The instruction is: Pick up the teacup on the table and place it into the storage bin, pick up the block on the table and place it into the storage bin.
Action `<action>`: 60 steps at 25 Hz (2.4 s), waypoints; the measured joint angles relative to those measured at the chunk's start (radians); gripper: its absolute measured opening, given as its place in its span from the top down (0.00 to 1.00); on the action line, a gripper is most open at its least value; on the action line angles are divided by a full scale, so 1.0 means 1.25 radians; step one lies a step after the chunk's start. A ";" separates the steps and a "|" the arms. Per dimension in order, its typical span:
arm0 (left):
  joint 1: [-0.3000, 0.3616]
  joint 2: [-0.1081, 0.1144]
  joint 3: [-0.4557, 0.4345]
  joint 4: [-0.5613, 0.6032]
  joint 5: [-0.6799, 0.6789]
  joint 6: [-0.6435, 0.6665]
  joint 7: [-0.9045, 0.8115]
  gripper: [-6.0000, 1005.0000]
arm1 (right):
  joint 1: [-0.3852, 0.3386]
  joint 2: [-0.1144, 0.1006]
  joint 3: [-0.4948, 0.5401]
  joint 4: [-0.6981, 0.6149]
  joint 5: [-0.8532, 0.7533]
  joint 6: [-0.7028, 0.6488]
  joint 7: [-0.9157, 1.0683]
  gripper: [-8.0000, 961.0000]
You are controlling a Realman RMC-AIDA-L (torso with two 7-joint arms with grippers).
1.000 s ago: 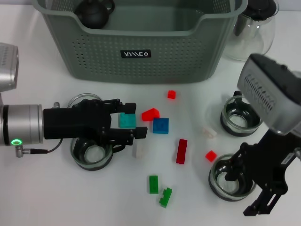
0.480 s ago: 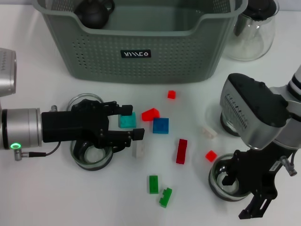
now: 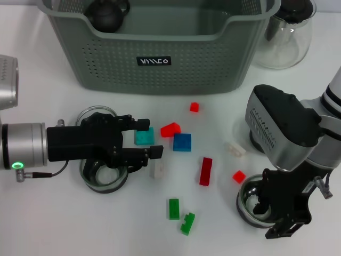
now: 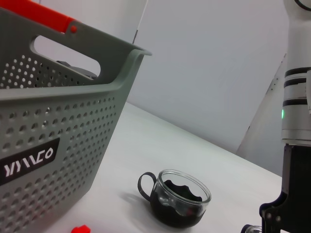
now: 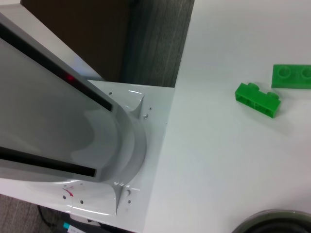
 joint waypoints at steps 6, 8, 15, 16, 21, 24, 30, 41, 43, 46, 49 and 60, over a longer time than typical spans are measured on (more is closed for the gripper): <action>0.002 0.000 -0.008 0.000 0.000 0.000 0.007 0.17 | 0.007 -0.002 -0.021 0.011 -0.003 0.009 0.010 0.52; 0.004 0.000 -0.016 0.000 0.000 0.000 0.012 0.17 | 0.007 -0.002 -0.024 0.007 -0.004 0.010 0.012 0.62; 0.015 0.000 -0.023 0.000 0.000 0.000 0.014 0.18 | 0.007 -0.005 -0.018 -0.010 -0.004 0.013 0.027 0.86; 0.016 0.000 -0.023 0.000 0.000 0.000 0.014 0.18 | 0.006 -0.005 -0.016 -0.013 -0.004 0.013 0.029 0.86; 0.016 0.000 -0.023 0.001 0.000 0.000 0.014 0.18 | 0.009 -0.007 0.008 -0.021 -0.004 0.004 0.031 0.89; 0.016 0.000 -0.023 0.002 0.000 0.002 0.014 0.18 | 0.011 -0.008 0.036 -0.040 -0.004 -0.017 0.031 0.90; 0.016 0.001 -0.023 0.005 0.000 0.005 0.015 0.18 | 0.011 -0.008 0.069 -0.049 -0.004 -0.030 0.033 0.93; 0.019 0.005 -0.023 0.007 0.000 0.008 0.013 0.18 | 0.028 -0.012 0.194 -0.087 -0.003 -0.084 0.030 0.93; 0.020 0.005 -0.023 0.007 0.001 0.009 0.013 0.18 | 0.043 -0.013 0.249 -0.111 0.002 -0.110 0.031 0.93; 0.021 0.006 -0.023 0.007 0.006 0.006 0.013 0.18 | 0.072 -0.012 0.335 -0.140 0.027 -0.136 0.034 0.93; 0.024 0.007 -0.023 0.007 0.008 0.003 0.014 0.18 | 0.104 -0.014 0.401 -0.151 0.058 -0.141 0.043 0.93; 0.022 0.010 -0.022 0.012 0.009 0.009 0.014 0.18 | 0.238 -0.050 0.573 -0.161 0.232 -0.026 0.131 0.93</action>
